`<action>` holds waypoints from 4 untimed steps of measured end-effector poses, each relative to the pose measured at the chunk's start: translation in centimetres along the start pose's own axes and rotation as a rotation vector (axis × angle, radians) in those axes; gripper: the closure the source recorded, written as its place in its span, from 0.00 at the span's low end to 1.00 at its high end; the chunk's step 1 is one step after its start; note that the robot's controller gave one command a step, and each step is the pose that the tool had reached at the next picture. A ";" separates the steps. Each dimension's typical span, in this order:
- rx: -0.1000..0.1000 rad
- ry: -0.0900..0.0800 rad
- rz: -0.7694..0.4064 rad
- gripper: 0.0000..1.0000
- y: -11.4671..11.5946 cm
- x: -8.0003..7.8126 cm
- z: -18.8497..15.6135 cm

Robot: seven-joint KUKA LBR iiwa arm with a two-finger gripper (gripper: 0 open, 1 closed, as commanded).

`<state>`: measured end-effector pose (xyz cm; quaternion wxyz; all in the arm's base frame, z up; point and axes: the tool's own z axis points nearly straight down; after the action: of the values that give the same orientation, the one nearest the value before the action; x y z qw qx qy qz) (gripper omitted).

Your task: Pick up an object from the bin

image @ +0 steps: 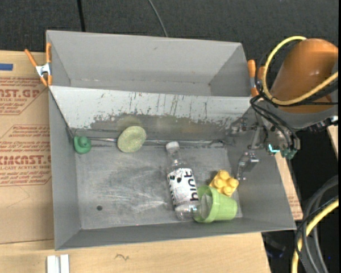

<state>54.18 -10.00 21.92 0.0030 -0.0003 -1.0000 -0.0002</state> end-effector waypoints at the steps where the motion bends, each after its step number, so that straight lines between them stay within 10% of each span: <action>1: 0.000 -0.003 0.000 0.00 0.0 -0.1 -0.2; 3: 0.003 -0.025 -0.026 0.00 2.4 -2.5 -3.4; 4: 0.001 -0.012 -0.220 0.00 -1.1 -1.8 2.8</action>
Offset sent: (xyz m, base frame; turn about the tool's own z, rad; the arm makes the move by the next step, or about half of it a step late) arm 0.0319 0.0343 0.0691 0.0324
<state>56.00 -11.14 19.16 -0.0030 0.1095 -0.9940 0.0001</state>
